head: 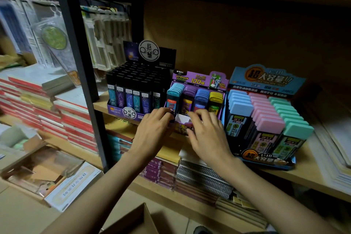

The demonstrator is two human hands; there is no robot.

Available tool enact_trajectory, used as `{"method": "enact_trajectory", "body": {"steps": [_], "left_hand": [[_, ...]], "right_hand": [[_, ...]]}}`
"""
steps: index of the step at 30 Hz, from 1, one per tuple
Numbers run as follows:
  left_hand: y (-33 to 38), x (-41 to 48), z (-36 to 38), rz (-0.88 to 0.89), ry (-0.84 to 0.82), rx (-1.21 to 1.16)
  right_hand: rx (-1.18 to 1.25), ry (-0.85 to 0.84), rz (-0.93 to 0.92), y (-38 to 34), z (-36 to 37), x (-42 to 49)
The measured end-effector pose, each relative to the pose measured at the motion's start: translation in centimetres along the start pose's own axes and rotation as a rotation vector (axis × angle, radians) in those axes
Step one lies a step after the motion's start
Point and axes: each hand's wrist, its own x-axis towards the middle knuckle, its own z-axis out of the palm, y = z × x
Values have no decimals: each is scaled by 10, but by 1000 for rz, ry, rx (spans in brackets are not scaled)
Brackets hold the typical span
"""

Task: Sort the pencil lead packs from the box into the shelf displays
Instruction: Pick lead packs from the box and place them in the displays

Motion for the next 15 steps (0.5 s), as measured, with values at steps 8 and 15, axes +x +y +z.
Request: {"method": "enact_trajectory", "body": {"steps": [8,15], "left_hand": [[3,7,-1,-43,-2,26],[4,9,-1,-50,-35,71]], "right_hand": [[-35,11,42,1,6,10],[-92,-38,129,-4,11,15]]}}
